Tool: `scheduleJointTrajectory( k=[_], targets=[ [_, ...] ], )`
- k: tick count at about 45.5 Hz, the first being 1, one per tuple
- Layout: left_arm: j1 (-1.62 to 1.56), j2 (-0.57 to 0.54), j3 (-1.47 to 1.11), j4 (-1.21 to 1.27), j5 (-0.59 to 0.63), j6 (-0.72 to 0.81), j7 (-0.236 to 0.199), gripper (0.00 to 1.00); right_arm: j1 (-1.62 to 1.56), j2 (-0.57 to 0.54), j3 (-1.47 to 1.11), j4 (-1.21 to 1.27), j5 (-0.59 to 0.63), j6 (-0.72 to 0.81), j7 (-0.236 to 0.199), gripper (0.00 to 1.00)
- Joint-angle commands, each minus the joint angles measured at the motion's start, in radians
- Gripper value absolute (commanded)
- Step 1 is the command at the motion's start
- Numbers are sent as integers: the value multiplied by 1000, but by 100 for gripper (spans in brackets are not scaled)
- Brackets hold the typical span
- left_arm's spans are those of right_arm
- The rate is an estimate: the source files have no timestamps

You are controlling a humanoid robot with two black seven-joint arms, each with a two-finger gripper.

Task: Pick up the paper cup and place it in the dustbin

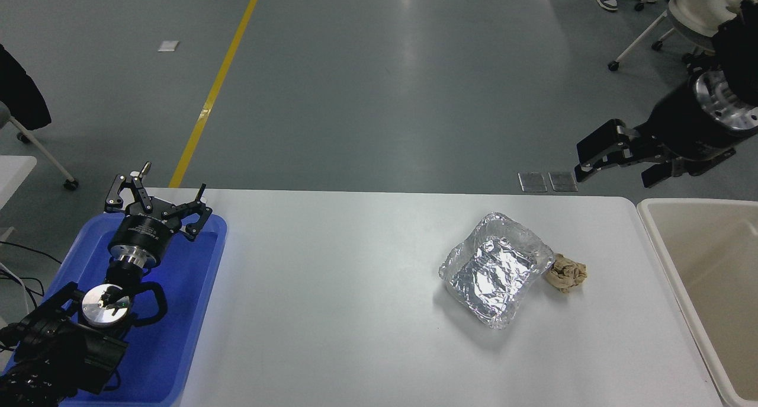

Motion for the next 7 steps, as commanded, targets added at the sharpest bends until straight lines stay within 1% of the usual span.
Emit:
scheduleJointTrajectory(
  k=[1,7],
  targets=[
    [1,0,0,1,1,0,0,100,2,-1,4,20,-1,12,0,100],
    [-1,0,0,1,-1,0,0,100,-2,-1,7,20,-1,12,0,100]
  ],
)
